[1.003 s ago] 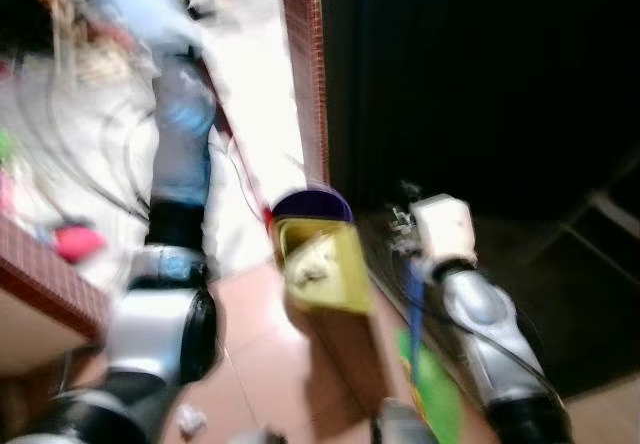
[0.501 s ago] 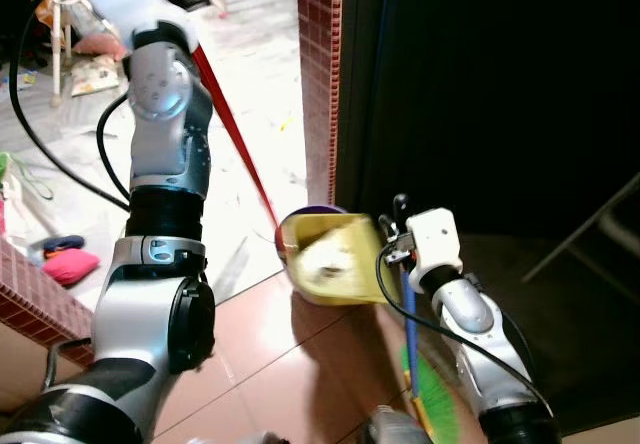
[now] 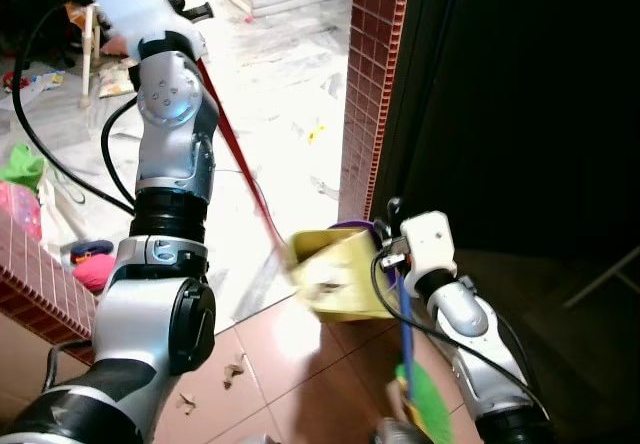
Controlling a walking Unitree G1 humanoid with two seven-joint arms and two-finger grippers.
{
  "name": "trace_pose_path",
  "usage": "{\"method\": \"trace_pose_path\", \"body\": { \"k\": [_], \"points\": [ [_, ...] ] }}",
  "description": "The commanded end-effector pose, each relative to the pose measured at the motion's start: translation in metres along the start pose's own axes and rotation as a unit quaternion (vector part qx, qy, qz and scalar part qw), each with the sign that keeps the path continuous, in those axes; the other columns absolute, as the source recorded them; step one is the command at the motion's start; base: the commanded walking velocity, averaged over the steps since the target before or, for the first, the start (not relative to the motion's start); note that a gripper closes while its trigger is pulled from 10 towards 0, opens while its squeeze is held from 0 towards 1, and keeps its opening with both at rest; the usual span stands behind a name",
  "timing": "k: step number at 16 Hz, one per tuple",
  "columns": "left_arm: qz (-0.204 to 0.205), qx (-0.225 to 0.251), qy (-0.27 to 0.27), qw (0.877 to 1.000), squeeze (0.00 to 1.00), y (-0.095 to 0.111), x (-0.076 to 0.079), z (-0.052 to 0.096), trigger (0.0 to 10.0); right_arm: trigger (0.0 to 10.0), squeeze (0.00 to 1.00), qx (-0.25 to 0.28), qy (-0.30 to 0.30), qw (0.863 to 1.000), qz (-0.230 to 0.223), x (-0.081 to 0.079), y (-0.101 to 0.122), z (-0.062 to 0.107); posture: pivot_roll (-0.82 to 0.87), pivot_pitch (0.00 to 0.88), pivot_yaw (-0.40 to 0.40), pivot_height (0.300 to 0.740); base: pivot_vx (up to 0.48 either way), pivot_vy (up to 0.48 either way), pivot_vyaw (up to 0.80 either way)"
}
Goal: Sweep floor
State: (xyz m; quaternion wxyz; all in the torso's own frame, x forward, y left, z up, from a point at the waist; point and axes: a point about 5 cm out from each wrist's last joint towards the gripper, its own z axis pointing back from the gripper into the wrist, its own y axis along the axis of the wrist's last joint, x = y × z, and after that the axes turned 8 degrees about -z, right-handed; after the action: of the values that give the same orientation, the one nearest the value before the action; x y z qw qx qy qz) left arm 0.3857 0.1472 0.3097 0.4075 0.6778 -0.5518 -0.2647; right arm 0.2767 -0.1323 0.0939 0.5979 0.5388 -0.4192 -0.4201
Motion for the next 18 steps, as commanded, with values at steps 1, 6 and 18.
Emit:
{"method": "trace_pose_path", "body": {
  "k": [1,6,18],
  "points": [
    [0.009,0.036,-0.002,0.999,0.0,0.016,0.008,-0.002,10.0,10.0,0.0,0.016,-0.004,1.0,0.007,0.004,0.008,-0.001,-0.1,0.0,0.078,0.74,0.48,0.0,0.0],
    [-0.002,0.039,-0.009,0.999,0.0,0.014,0.012,0.005,10.0,10.0,0.0,0.014,0.0,1.0,0.003,-0.001,0.007,-0.001,-0.09,0.0,0.079,0.74,0.469,0.0,0.0],
    [-0.014,0.072,-0.016,0.997,0.0,0.02,0.027,0.012,10.0,10.0,0.0,0.015,-0.003,1.0,0.003,0.0,0.007,-0.001,-0.1,0.0,0.08,0.74,0.073,0.0,0.0]
  ]
}}
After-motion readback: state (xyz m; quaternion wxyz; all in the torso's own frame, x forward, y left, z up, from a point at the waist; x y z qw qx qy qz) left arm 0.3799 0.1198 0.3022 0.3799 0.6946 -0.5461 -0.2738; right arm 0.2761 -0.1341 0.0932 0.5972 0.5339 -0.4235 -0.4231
